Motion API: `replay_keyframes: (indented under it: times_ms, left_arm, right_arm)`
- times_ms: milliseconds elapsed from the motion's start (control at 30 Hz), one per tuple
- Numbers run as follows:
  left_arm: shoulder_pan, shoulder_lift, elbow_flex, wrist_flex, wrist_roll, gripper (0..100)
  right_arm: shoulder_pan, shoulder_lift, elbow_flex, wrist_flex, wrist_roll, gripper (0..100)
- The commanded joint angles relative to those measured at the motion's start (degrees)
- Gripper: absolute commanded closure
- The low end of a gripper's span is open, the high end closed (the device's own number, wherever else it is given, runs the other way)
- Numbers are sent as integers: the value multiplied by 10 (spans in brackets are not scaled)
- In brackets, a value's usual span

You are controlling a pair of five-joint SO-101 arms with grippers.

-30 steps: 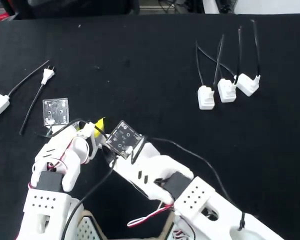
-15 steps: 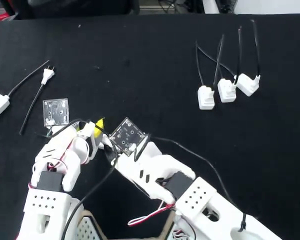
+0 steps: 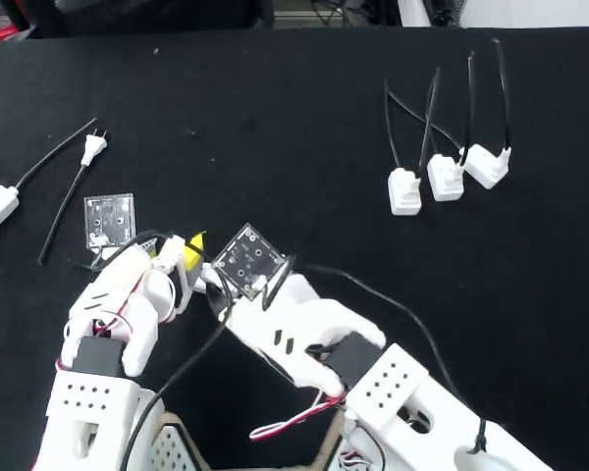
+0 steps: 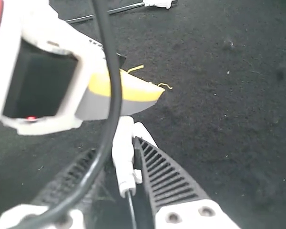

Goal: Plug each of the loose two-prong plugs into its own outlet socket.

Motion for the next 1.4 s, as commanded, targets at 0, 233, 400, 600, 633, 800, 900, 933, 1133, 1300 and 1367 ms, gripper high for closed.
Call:
replay_keyframes:
  times_ms: [0,233,400,600,633,800,900,933,1133,1300,1367]
  left_arm:
    - [-3,1,2,4,-1,773]
    - [-2,1,3,4,-1,773]
    - [-2,1,5,4,-1,773]
    - [-9,-4,-1,4,-1,773]
    - [-19,-4,-7,4,-1,773]
    - [-80,1,-55,8,3,773]
    - [-102,2,-58,8,0,773]
    - [-112,3,-58,8,-1,773]
    - [-127,108,-93,3,-34,773]
    - [-131,334,-199,3,-33,773]
    - [-131,416,-240,3,-33,773]
  right_arm:
    - [24,-24,-80,0,-13,988]
    - [23,-24,-83,-1,-13,988]
    - [25,-24,-80,-2,-14,988]
    - [28,-24,-72,16,-12,988]
    - [36,-23,-73,38,-13,988]
    - [82,11,-67,83,-13,988]
    - [94,74,-87,85,-14,988]
    - [95,100,-101,91,-14,988]
    - [79,227,-175,148,-34,988]
    - [41,309,-180,127,-39,988]
    - [25,330,-180,116,-52,988]
